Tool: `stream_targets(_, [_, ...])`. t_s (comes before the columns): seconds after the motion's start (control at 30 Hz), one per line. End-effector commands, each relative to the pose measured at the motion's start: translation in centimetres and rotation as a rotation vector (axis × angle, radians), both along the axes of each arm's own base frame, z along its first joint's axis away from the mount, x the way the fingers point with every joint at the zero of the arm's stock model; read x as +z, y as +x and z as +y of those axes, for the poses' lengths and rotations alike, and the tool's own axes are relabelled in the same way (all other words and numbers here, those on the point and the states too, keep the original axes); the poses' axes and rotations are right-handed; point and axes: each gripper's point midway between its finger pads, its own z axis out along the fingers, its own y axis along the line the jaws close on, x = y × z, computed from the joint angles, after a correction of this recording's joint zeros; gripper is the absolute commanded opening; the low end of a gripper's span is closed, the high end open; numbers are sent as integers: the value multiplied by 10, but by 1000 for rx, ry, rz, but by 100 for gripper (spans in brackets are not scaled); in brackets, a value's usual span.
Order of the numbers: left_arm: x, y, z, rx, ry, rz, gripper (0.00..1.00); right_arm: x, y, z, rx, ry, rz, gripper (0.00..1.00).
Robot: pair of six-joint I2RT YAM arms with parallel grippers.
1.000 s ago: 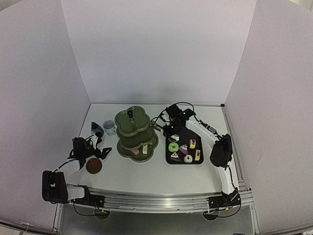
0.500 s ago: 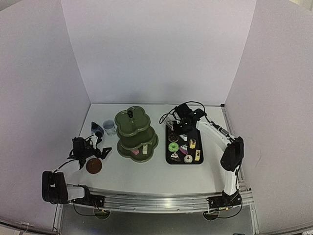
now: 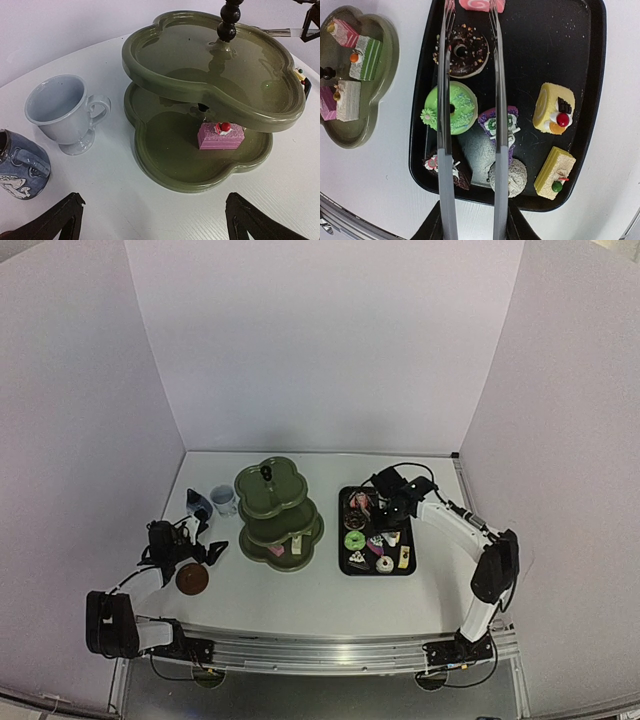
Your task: Serve the afternoon tea
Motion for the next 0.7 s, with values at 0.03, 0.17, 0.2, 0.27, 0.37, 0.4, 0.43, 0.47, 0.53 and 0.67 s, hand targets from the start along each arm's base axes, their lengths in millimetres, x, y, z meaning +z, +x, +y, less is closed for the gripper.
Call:
stream_targets(0.03, [9, -3, -3, -16, -8, -31, 99, 7, -13, -5, -46, 45, 14, 33])
stream_targets(0.17, [9, -4, -3, -16, -9, -29, 100, 3, -21, 0, -30, 73, 51, 34])
stream_targets(0.2, [9, -3, -3, -17, -10, -29, 100, 2, -22, 0, -30, 74, 54, 34])
stream_targets(0.27, [9, -3, -3, -18, -9, -30, 100, 1, -25, 3, -22, 95, 74, 34])
stream_targets(0.37, [8, -4, -4, -20, -10, -27, 100, -3, -27, 3, -28, 98, 94, 34])
stream_targets(0.4, [8, -3, -4, -20, -11, -27, 100, -6, -27, 2, -31, 94, 100, 34])
stream_targets(0.43, [9, -3, -4, -20, -12, -28, 100, -8, -26, 2, -35, 89, 103, 34])
stream_targets(0.47, [9, -3, -4, -21, -12, -28, 100, -9, -25, 1, -39, 84, 104, 34])
stream_targets(0.53, [10, -2, -4, -21, -13, -29, 100, -11, -22, -2, -49, 77, 101, 34])
stream_targets(0.67, [10, -1, -4, -21, -11, -31, 100, -16, -21, -5, -55, 60, 110, 34])
